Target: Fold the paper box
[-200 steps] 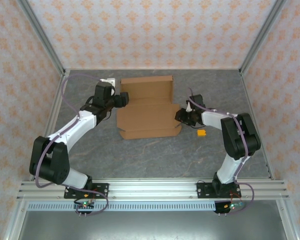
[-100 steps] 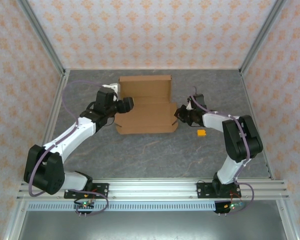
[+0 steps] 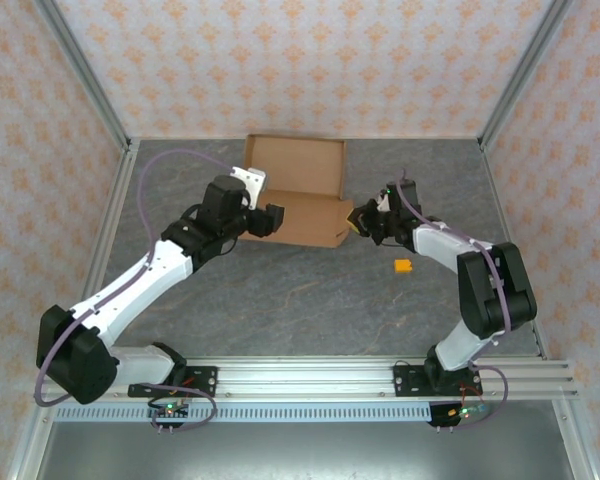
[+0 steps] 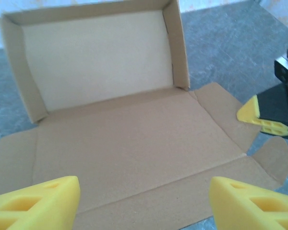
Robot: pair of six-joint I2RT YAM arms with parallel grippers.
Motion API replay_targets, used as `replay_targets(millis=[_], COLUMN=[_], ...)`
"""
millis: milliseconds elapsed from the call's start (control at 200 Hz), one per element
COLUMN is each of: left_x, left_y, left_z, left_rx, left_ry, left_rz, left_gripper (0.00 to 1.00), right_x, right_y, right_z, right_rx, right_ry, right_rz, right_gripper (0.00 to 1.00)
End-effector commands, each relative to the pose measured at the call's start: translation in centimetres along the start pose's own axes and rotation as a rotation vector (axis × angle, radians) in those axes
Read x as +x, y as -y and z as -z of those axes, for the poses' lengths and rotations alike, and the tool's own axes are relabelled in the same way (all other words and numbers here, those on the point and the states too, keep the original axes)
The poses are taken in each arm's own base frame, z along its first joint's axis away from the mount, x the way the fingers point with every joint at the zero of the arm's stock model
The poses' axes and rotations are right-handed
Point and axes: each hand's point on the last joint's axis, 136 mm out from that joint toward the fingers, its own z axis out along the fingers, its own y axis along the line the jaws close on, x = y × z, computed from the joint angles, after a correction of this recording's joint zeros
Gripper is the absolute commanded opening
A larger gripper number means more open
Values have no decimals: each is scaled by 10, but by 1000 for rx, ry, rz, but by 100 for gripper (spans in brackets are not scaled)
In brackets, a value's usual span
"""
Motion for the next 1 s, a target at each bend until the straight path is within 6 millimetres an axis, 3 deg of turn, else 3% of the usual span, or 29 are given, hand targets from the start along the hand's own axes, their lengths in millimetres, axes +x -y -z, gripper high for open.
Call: replay_targets(millis=[0,250,395,570,696,871,996], left_x=[-7,-18,-23,-11,8,37,36], left_y=[-11,-16,-18,-27,-34,-31,-16], left_z=[18,50,59,53,48,40,23], left_rx=[-70,-87,-97,-143,-171,-115,-12], left_ry=[-2,50,78,60,51,68,94], left_rz=[48,75,78,101,191,358,518], left_gripper=[71,71,71,71,72,79,82], right_x=[-3,4,10,3,1,0,-1], right_y=[-27,-30,-37,-52,-49,-46,-47], right_z=[14,20,22,24,17,11,9], right_rx=[-100,-136,-169,-181,-171,-172,-175], right_ry=[16,19,30,41,36,29,28], right_rz=[-98,-271,-328,-295,-293,-296,-284], right_gripper=[8,9,23,34,38,39,39])
